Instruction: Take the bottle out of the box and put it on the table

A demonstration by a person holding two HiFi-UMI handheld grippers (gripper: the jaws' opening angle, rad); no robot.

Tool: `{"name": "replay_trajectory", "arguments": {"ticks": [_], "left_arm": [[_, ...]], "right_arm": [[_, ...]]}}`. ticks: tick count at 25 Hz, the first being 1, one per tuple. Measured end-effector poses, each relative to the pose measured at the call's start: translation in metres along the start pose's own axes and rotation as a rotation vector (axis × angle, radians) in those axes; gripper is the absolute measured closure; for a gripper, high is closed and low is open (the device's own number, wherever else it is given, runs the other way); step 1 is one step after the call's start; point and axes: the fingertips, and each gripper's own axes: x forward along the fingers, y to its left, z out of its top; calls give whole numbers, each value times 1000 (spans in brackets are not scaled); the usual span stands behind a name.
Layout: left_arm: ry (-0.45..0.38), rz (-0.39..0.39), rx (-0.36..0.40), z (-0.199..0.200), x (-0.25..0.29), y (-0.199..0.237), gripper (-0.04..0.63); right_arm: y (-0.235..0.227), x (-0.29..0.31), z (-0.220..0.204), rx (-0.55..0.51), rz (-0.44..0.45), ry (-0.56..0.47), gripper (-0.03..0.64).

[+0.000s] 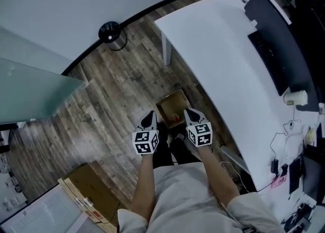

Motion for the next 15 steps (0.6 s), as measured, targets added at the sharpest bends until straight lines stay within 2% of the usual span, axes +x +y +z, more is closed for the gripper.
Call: {"name": "replay_trajectory", "arguments": {"ticks": [5,9,15], "left_arm": [[78,-27,-3,-39,42,25,580],[132,-31,-23,-73,51,43,581],[160,-36,-46,-111,69,67,581]], "right_arm": [[-24,39,-43,55,-40,80,577],[-26,51,-93,86,-53,159,575],[-24,79,-143,47,-42,244,577]]}}
